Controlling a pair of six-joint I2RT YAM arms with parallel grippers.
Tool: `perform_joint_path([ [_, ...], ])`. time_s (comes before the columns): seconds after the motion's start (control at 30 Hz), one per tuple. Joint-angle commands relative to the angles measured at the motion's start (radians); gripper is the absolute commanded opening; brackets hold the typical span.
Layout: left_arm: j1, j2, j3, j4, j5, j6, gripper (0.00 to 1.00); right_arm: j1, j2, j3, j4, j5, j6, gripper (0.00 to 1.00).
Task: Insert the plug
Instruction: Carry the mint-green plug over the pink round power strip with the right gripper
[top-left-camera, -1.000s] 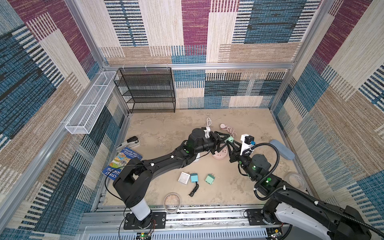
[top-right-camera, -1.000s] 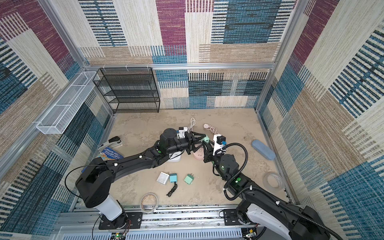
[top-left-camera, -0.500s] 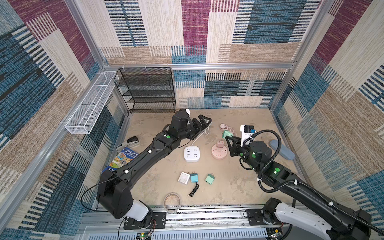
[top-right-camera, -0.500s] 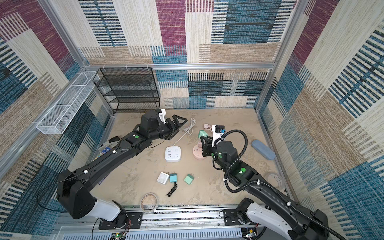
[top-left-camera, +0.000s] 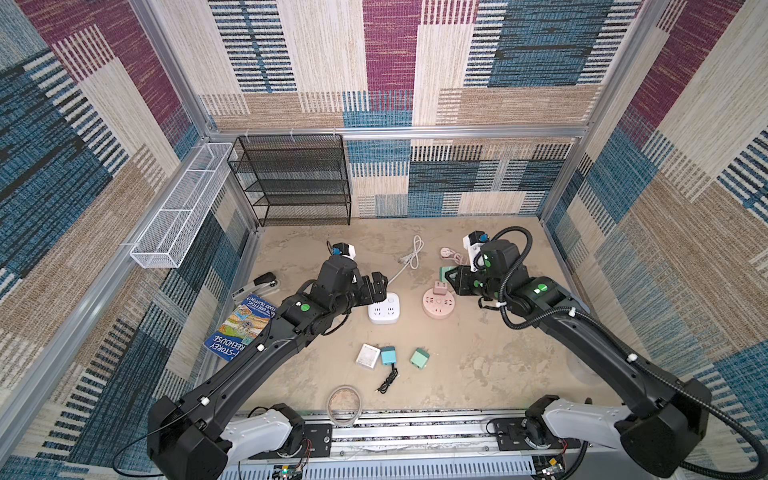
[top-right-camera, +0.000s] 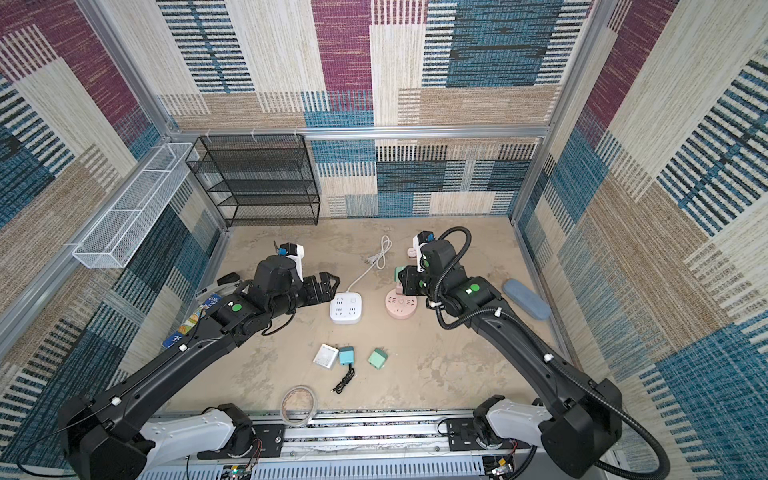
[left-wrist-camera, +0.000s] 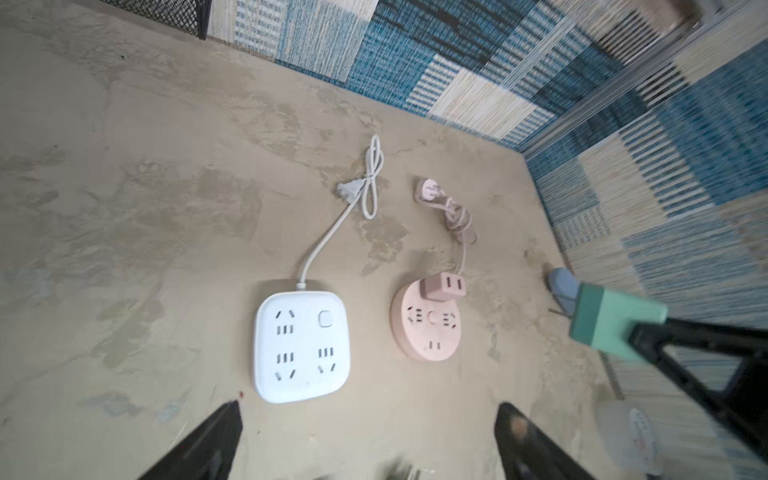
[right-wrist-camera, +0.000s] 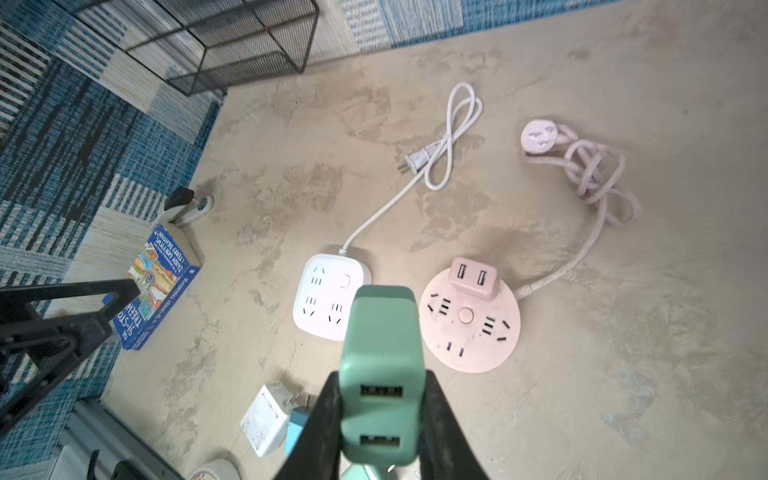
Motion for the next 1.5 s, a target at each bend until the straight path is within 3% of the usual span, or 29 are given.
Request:
perform_joint_path([
  [0.0,0.001,0.0,-0.028,-0.117,-0.024,0.119,1.0,-0.01,0.065,0.062,-0.159,-0.061,-0.042,0.0],
  [0.4,0.0,-0.015,-0.081,-0.056,0.057,0.169,1.0,-0.059,0.209,0.201,-0.321,0.048,-0.105,0.0],
  [0.57,0.001,-0.018,-0.105,-0.026,0.094,0.17,0.98,-0.101,0.241,0.159,-0.285,0.017,-0.122,0.0],
  [0.77,0.0,-0.049,-0.132,-0.008,0.087,0.169,0.97,-0.113,0.252,0.11,-0.238,0.05,-0.106,0.0],
  [1.47,0.0,-0.067,-0.148,-0.012,0.053,0.162,0.97,-0.115,0.323,0.074,-0.163,0.008,-0.012,0.0],
])
